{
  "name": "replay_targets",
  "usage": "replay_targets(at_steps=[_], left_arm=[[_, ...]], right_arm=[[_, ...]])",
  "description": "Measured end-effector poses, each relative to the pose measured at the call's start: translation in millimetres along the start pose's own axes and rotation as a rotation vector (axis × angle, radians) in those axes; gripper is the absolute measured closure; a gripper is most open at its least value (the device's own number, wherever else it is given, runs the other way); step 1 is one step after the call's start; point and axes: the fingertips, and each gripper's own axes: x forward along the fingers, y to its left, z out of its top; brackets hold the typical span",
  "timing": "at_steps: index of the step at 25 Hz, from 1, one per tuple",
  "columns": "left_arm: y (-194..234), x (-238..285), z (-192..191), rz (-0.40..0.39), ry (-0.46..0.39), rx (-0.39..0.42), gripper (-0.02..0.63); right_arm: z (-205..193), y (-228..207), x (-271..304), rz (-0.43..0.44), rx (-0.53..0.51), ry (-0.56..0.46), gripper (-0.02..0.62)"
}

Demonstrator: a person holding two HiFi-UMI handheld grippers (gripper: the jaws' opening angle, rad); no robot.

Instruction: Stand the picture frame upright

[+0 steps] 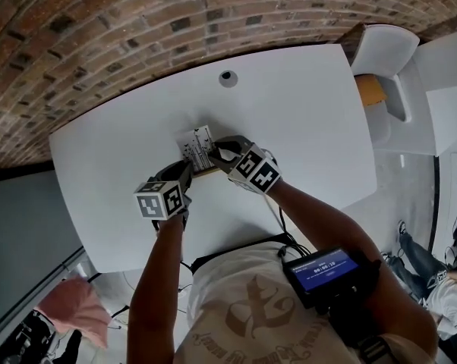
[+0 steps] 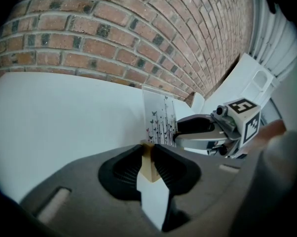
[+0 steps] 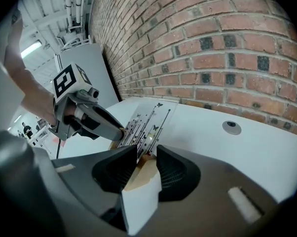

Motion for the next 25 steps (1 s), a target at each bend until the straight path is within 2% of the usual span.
replay_targets(at_steps=[11, 20, 25], left_arm=[[12, 20, 30, 0.027, -0.035, 0.039, 0.525], [31, 32, 81, 0.057, -0.126, 0.061, 0.525], [45, 45, 108, 0.083, -0.142, 0.097, 0.526]], right_arm=[[12, -34, 14, 0.004, -0.054, -0.005, 0.463], [57, -71, 28, -0.016, -0.152, -0.038, 0.465], [76, -95, 40, -0.052, -0.2, -0.048, 0.465]])
